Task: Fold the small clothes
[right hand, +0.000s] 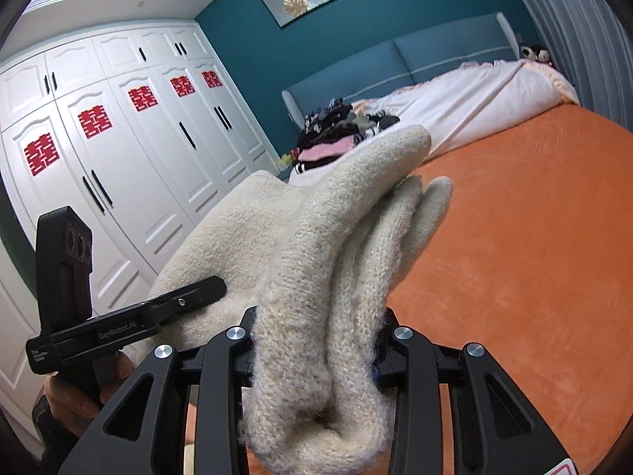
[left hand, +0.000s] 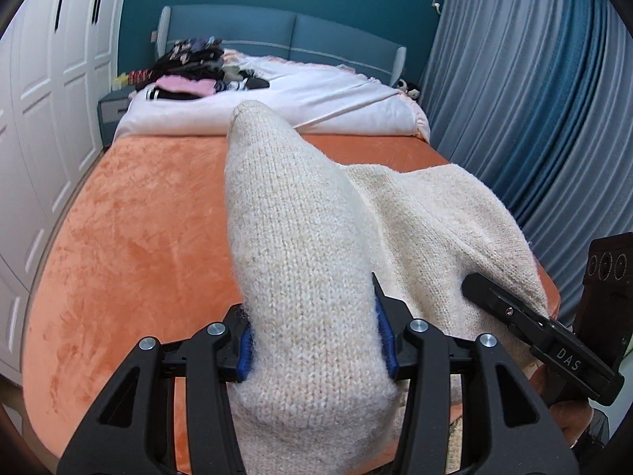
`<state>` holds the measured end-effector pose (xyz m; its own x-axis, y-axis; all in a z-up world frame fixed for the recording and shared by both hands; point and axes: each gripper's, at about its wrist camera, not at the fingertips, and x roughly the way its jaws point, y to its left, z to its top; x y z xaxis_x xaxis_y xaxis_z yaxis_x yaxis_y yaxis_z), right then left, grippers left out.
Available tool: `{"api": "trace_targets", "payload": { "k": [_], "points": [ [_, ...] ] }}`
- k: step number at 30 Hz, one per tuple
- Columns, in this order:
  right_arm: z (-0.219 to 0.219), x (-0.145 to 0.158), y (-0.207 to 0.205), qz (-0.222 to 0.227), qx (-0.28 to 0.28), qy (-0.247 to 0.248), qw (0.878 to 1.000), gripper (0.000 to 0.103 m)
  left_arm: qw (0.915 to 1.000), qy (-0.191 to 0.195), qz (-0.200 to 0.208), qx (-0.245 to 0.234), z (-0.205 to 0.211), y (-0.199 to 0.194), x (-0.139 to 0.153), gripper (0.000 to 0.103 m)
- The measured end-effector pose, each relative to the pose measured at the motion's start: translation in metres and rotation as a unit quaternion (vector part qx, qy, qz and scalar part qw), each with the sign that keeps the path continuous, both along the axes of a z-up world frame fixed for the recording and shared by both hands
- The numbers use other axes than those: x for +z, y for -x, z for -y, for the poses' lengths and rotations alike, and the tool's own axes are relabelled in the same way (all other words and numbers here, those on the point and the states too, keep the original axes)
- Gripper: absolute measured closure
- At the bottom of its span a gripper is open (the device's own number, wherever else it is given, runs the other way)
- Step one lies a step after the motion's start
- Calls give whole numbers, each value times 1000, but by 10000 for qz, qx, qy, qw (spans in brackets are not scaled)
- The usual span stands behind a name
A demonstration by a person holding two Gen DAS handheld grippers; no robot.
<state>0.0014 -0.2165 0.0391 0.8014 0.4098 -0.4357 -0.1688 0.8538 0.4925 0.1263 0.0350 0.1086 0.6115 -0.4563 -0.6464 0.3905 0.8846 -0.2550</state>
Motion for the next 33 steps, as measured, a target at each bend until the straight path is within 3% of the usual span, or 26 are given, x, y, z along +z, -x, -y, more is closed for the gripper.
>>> {"api": "trace_targets", "payload": {
  "k": [2,3,4,6,7,9,12,14,15,18,20,21,22,24,27,29,31,33],
  "points": [
    [3,-44,-17,-301,49,-22,9995,62,9994,281,-177,126,-9,-15,-45,45],
    [8,-72,-24,-577,-13,-19,9983,58,9986,381,-293,219,-14,-22,-73,35],
    [13,-102,-32,-944,-87,-39,9955,55,9974,336,-477,430,-19,-29,-106,34],
    [28,-169,-43,-2035,-452,-12,9780,52,9931,179,-881,747,-29,-34,-162,35],
    [34,-188,-43,-2387,-596,-34,9693,52,9912,177,-1019,823,-33,-34,-176,36],
    [47,-193,-36,-2240,-684,-439,9712,52,9888,400,-1115,906,-44,-33,-186,35],
    [50,-174,-46,-1902,-757,-405,9780,33,9870,682,-1041,1014,-53,-44,-179,23],
    [43,-172,-65,-1905,-621,-312,9792,23,9848,839,-1122,1028,-51,-60,-178,18],
    [40,-176,-74,-2003,-552,-271,9778,18,9826,899,-1318,955,-47,-70,-183,13],
    [29,-209,-99,-2547,-522,-239,9653,16,9700,957,-2094,778,-30,-92,-215,13],
    [19,-220,-107,-2716,-455,-293,9609,30,9583,1013,-2536,846,-26,-99,-240,27],
    [14,-217,-110,-2641,-403,-211,9634,50,9565,1035,-2587,864,-25,-100,-245,43],
    [10,-206,-111,-2505,-323,-68,9676,70,9568,1104,-2553,851,-26,-100,-242,55],
    [7,-170,-113,-2013,-127,-125,9794,84,9610,1293,-2327,753,-28,-99,-220,65],
    [5,-104,-113,-1077,46,-122,9941,85,9797,1228,-1507,484,-24,-93,-165,69],
    [6,-78,-116,-721,96,-44,9973,85,9867,1162,-1066,400,-20,-95,-135,69],
    [16,-89,-129,-893,-3,-24,9960,83,9891,949,-1015,478,-16,-105,-133,66],
    [28,-131,-145,-1490,-109,17,9888,81,9893,541,-1196,633,-10,-117,-156,64]
  ]
}}
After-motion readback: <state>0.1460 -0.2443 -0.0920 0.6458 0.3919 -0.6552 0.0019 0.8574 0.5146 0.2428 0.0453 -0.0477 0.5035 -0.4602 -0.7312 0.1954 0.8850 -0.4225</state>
